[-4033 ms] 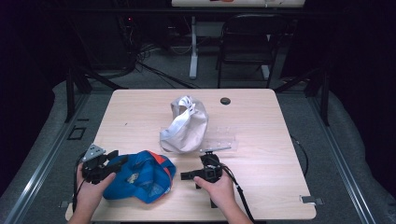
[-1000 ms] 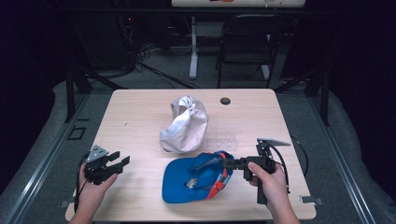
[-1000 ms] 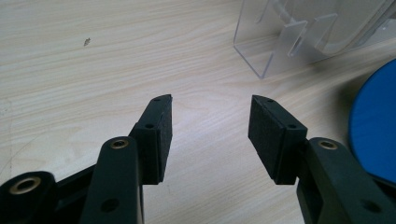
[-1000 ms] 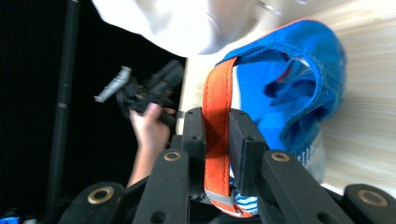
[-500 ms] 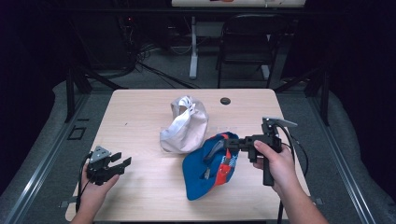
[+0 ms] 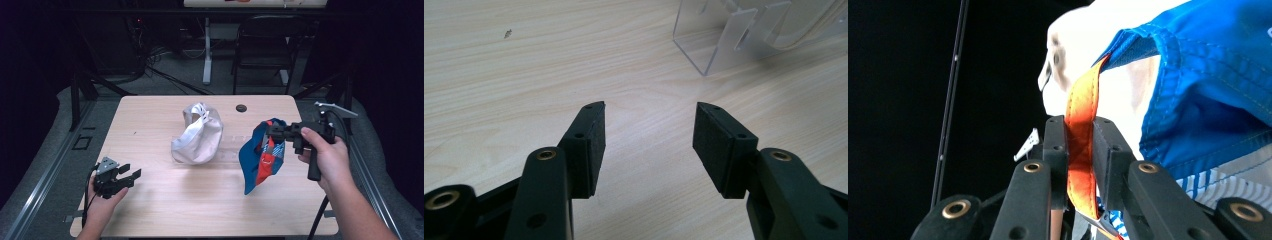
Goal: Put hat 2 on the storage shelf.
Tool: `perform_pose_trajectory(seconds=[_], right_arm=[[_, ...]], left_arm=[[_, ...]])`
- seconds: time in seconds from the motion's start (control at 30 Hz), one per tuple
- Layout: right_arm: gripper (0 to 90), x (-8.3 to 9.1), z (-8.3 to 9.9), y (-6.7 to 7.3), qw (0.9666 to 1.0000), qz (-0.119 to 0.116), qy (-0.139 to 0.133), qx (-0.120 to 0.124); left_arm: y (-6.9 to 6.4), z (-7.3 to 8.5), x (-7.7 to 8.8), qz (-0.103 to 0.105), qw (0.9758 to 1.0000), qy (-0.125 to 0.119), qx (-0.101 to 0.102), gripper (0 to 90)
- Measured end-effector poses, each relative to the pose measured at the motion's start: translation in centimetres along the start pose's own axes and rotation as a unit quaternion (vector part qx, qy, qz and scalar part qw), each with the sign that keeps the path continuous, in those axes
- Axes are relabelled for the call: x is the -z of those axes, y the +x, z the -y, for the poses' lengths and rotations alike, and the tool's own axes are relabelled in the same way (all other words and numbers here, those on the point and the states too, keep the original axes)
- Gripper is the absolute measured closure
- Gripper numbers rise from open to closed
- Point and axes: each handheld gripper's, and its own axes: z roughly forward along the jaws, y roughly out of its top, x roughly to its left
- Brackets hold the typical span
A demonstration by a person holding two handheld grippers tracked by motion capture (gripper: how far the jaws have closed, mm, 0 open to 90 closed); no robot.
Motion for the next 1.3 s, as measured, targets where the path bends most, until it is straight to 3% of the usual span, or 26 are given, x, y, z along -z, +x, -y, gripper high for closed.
perform_pose_trajectory(seconds=[0.17, 0.3, 0.5, 0.9, 1.17, 1.3], right_arm=[[78.2, 1.6, -1.5, 1.7, 0.9996, 0.006, -0.026, 0.009], [78.2, 1.6, -2.7, 2.9, 0.9991, 0.008, -0.039, 0.014], [78.2, 0.5, -4.4, 3.8, 0.9983, 0.026, -0.051, 0.012], [78.2, -2.9, -7.3, 4.0, 0.9979, 0.052, -0.038, 0.002], [78.2, -4.1, -8.2, 4.6, 0.9974, 0.058, -0.042, 0.000], [78.2, -4.6, -8.5, 5.2, 0.9969, 0.067, -0.040, 0.010]], left_arm=[[0.0, 0.1, -0.2, 0.000, 1.0000, 0.001, 0.001, 45.5], [0.2, 0.1, -0.2, -0.001, 1.0000, 0.004, 0.002, 44.7], [0.4, 0.2, -0.1, -0.001, 0.9999, 0.010, 0.002, 44.3], [0.5, 0.3, -0.3, -0.004, 1.0000, 0.005, 0.003, 44.3], [0.6, 0.3, -0.2, -0.005, 1.0000, 0.007, 0.004, 44.3], [0.7, 0.3, -0.2, -0.003, 0.9999, 0.011, 0.003, 44.3]])
